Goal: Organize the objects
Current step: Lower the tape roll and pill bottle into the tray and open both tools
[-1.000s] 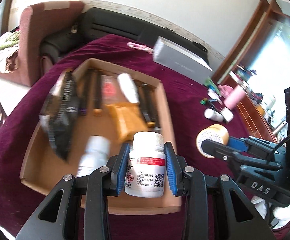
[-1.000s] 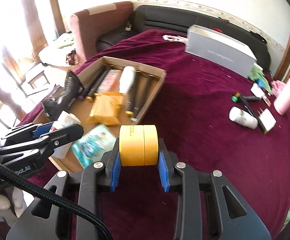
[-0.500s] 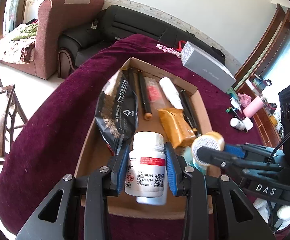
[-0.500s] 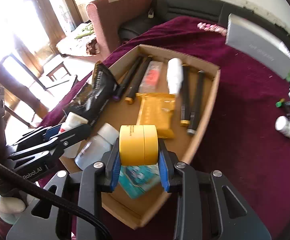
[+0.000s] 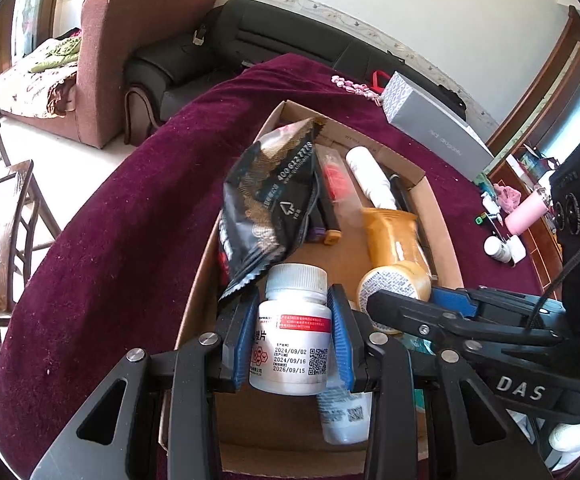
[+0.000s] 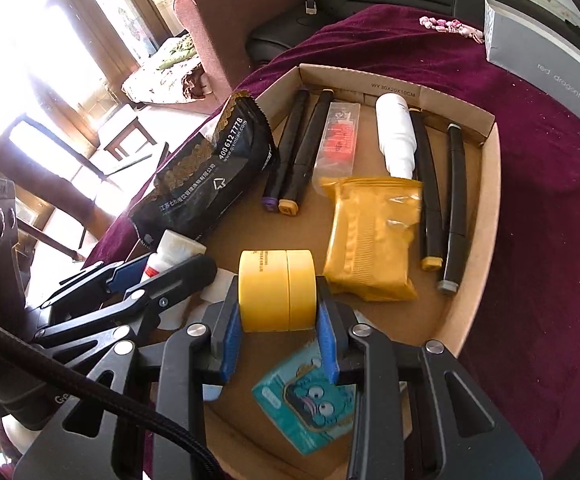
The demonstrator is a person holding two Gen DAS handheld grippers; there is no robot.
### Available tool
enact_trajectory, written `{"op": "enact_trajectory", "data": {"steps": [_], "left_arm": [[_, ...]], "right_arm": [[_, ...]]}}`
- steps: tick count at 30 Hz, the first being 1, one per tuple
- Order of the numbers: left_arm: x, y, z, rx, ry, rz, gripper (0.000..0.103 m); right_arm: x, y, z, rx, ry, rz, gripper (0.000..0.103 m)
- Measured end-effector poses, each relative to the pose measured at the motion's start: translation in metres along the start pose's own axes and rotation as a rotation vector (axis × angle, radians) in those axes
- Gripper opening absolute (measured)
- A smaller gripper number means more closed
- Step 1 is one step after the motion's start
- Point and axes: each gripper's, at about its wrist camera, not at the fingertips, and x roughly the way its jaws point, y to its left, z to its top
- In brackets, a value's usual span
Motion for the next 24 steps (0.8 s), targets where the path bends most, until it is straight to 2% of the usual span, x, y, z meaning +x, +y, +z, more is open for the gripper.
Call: {"op": "enact_trajectory", "data": {"steps": [7, 14, 16, 21, 24], "left_arm": [[0.001, 0.000, 0.000, 0.003, -0.011, 0.019, 0.030], [0.001, 0.003, 0.002, -0.012, -0.013, 0.002, 0.034], [0.001, 0.004, 0.002, -0.021, -0.011, -0.004, 0.035], [-0.008, 0.007, 0.002, -0.060, -0.030, -0.036, 0.046], [-0.017, 0.008, 0.002, -0.081, -0.055, -0.051, 0.055]], "right_arm": [[0.015, -0.005, 0.005, 0.021, 0.023, -0.009, 0.031], [0.015, -0.005, 0.004, 0.020, 0.014, -0.022, 0.031], [0.016, -0.006, 0.004, 0.035, 0.008, -0.025, 0.034], [0.014, -0.006, 0.003, 0.039, -0.005, -0.030, 0.036], [0.004, -0.003, 0.002, 0.019, -0.038, -0.044, 0.045]]}}
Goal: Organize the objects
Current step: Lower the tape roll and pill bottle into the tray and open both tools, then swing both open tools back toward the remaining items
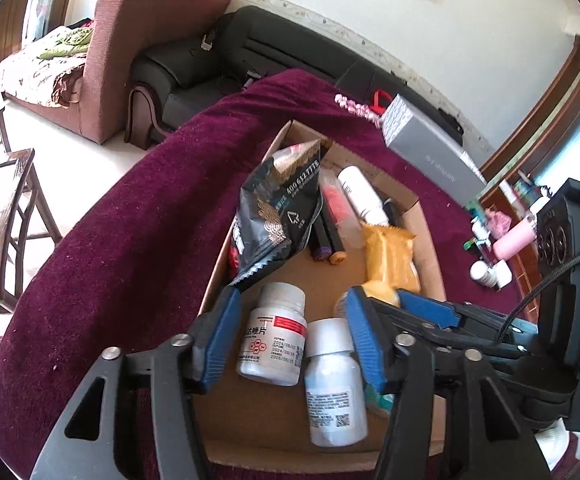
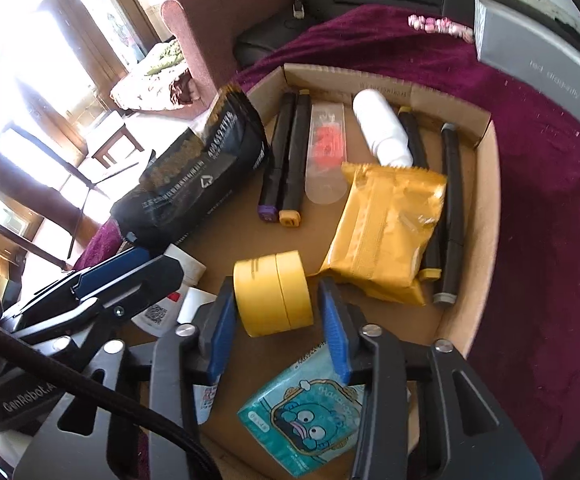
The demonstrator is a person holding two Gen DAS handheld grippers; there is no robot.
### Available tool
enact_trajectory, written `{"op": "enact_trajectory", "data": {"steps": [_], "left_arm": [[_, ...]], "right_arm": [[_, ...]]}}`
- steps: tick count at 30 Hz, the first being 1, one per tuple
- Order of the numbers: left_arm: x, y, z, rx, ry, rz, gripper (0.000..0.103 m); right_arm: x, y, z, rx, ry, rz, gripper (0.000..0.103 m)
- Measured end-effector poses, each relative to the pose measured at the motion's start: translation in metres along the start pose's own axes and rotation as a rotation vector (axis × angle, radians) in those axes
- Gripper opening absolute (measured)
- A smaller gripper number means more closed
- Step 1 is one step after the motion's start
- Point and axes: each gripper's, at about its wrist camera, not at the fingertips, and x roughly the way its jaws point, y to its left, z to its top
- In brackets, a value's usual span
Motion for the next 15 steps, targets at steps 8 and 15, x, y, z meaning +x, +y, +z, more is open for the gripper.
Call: {"op": "enact_trajectory", "data": {"steps": [8, 15], "left_arm": [[-0.024, -0.006, 0.000, -0.008, -0.041, 0.013, 0.062], [-0.053, -0.035, -0.001, 0.037, -0.108, 0.002, 0.062]], "right_arm": [[-0.036, 0.007, -0.010, -0.045, -0.095, -0.035, 0.056], [-0.079, 0.010, -0.031, -0.102, -0.228, -0.161, 0.058]]}}
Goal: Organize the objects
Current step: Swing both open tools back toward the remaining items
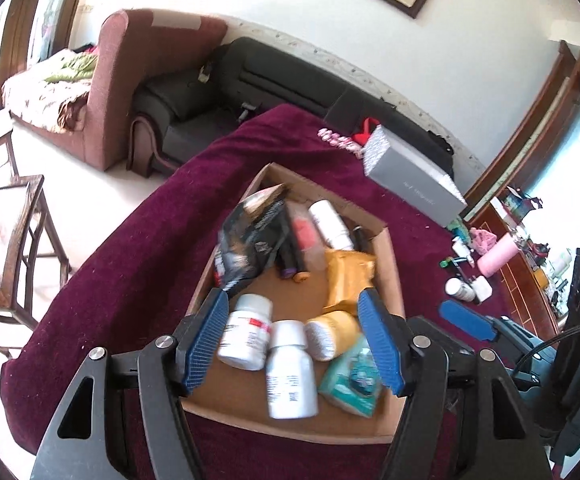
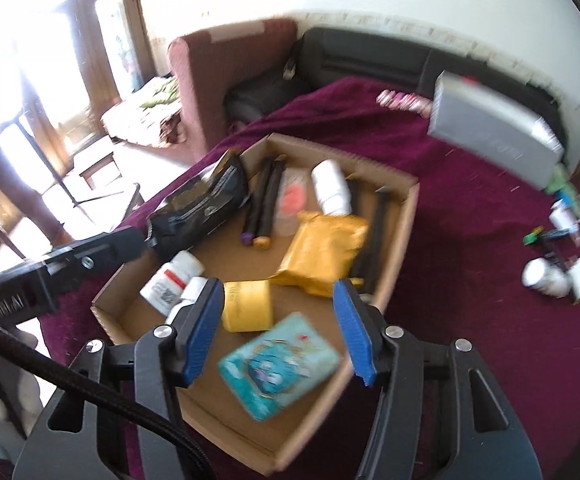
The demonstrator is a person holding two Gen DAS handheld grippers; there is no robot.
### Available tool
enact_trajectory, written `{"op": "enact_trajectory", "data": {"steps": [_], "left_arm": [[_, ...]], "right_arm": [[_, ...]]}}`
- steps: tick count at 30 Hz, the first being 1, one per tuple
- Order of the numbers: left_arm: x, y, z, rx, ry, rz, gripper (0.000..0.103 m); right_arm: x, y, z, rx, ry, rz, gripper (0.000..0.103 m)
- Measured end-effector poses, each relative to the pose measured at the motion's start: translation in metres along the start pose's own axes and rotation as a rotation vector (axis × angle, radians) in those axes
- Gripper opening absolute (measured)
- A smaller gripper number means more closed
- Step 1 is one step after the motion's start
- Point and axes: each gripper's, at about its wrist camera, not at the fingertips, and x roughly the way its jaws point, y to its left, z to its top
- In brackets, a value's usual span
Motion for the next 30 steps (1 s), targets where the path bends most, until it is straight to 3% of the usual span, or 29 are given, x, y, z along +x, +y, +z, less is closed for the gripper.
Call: {"op": "enact_trajectory", "data": {"steps": [4, 10, 20, 30], "left_arm": [[-0.009, -0.033, 0.001, 0.062, -0.023, -0.012, 0.062], [-0.002, -0.095, -0.002, 0.166, -0.003, -0.047, 0.062], [0.027, -0.196, -0.005, 0.314, 0.062, -0.109, 0.061], [0.095, -0.283, -0.009, 0.451, 0.147, -0.110, 0.061]], "right_arm": [[-0.034, -0.022, -0.009, 0.009, -0.089, -0.091, 0.069], [-0.065, -0.071, -0.020, 0.051, -0.139, -0.187, 0.069], [-0.093, -0.162, -0.041, 0.161, -0.143, -0.308, 0.069], [-0.103, -0.242, -0.057, 0.247, -0.118, -0.392, 0.069]]}}
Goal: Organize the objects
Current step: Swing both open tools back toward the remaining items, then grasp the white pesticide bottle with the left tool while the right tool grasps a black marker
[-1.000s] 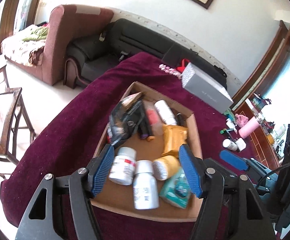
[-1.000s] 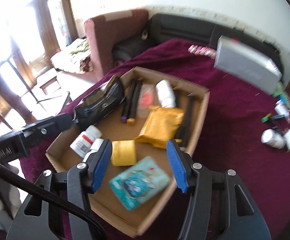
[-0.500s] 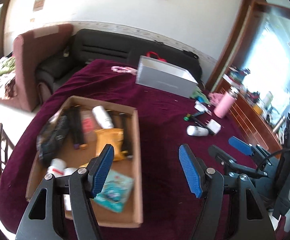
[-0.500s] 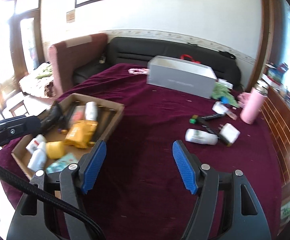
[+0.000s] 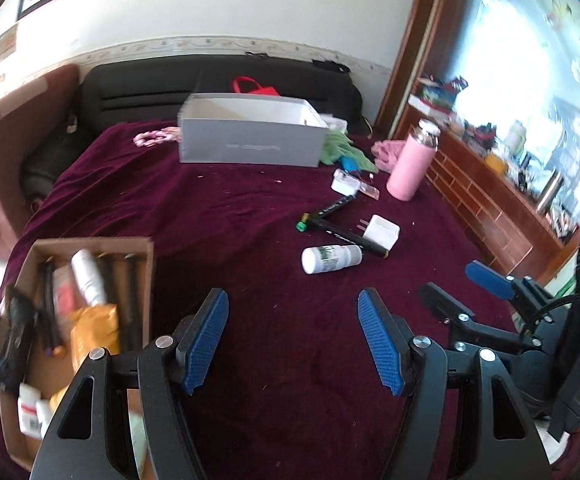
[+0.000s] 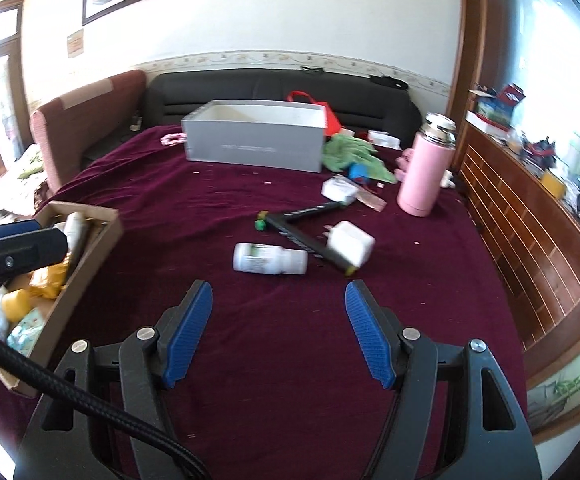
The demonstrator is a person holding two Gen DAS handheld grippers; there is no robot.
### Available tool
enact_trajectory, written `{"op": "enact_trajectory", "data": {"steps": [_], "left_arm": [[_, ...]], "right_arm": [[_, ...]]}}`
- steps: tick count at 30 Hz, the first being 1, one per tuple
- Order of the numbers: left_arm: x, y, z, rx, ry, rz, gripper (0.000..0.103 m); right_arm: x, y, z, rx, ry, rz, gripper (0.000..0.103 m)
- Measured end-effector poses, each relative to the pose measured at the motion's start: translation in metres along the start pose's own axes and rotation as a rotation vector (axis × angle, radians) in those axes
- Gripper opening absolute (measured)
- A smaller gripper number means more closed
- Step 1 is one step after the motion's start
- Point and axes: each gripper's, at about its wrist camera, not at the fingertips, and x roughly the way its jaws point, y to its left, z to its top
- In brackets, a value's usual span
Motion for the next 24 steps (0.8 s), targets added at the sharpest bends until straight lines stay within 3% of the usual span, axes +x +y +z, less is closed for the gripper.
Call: {"op": "enact_trajectory", "data": {"steps": [7, 17, 24], "left_arm": [[0.058, -0.025, 0.018, 0.043, 0.069, -0.003, 0.061], [0.139, -0.028, 0.027, 0.074, 0.159, -0.016, 0.061], [0.174, -0.039, 0.030, 0.214, 0.158, -0.032, 0.061]], "right_arm": [[0.019, -0.036, 0.003, 0.049, 0.026, -0.037, 0.069], [0.054, -0.073, 0.011, 0.117, 0.054, -0.056, 0.069], [0.075, -0.112, 0.005, 0.264, 0.046, -0.038, 0.069]]}}
